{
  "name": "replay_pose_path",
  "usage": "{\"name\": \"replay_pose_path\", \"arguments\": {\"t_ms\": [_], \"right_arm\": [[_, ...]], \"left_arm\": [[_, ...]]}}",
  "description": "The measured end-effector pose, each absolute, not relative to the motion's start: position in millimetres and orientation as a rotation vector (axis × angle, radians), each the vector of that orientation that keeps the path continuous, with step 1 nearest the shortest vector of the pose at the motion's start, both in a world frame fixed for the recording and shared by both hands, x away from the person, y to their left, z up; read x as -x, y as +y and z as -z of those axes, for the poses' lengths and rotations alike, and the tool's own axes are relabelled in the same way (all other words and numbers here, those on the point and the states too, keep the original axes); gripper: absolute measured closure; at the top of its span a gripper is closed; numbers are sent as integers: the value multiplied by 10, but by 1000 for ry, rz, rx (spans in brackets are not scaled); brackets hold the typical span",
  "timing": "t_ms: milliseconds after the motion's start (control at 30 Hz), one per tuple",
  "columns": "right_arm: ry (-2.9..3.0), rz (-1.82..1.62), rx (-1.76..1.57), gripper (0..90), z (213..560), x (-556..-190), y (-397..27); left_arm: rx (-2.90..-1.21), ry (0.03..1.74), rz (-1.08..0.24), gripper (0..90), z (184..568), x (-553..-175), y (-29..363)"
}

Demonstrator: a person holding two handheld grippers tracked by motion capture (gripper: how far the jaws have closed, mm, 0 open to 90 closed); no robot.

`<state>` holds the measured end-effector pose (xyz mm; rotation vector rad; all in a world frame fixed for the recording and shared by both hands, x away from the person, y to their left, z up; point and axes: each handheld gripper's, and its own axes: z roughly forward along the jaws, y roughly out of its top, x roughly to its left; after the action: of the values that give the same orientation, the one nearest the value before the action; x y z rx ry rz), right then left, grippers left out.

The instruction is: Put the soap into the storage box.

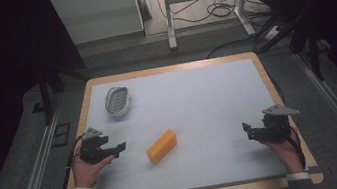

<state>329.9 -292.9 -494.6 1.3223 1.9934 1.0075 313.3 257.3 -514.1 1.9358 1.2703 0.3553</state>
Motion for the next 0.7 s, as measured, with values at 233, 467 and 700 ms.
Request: {"name": "replay_pose_path", "arguments": {"t_ms": [233,467,700], "right_arm": [[1983,-1004,-1333,59,4965,-3310,-2964],[1974,-1007,-1336,59,4960,-3286,-2977],[1971,-990,-1353,59,4974,-3304,-2988]], "left_arm": [[-1947,1276,-335,190,5146,-3127,2560],[-1952,1283,-346,183,5127,-3115,2568],[-1983,1278,-356,180,5139,-3110,2557]]}}
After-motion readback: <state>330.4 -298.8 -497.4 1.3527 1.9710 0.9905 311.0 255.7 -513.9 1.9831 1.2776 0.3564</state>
